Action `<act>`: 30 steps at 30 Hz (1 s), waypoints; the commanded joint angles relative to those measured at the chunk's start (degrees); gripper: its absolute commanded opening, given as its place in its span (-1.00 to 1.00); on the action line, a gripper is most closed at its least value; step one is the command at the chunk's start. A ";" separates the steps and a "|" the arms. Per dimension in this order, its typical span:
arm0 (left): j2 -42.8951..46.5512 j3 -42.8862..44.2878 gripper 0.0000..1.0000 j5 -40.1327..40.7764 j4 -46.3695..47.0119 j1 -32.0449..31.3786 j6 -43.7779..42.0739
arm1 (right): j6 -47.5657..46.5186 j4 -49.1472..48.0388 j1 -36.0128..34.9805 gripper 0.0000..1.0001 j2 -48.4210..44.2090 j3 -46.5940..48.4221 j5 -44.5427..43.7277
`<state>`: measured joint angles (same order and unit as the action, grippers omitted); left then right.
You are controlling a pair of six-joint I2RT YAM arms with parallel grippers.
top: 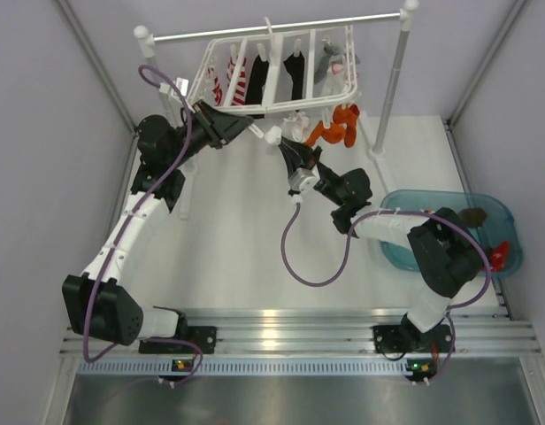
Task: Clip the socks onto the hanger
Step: Clamp the sock onto the hanger.
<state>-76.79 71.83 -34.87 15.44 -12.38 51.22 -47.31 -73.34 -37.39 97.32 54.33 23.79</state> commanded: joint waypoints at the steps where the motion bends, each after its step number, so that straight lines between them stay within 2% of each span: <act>1: 0.42 -0.73 -1.00 -2.74 2.93 0.25 2.39 | 2.31 -15.43 -1.20 -1.00 0.50 2.28 -0.59; 30: 0.33 -2.13 -1.00 -2.04 2.84 0.69 1.78 | 2.31 -17.45 -2.96 -1.00 0.15 2.10 -0.59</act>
<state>-76.79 70.57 -35.09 16.71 -11.70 53.69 -46.30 -73.76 -39.33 97.38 54.43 23.57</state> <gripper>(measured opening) 0.276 0.014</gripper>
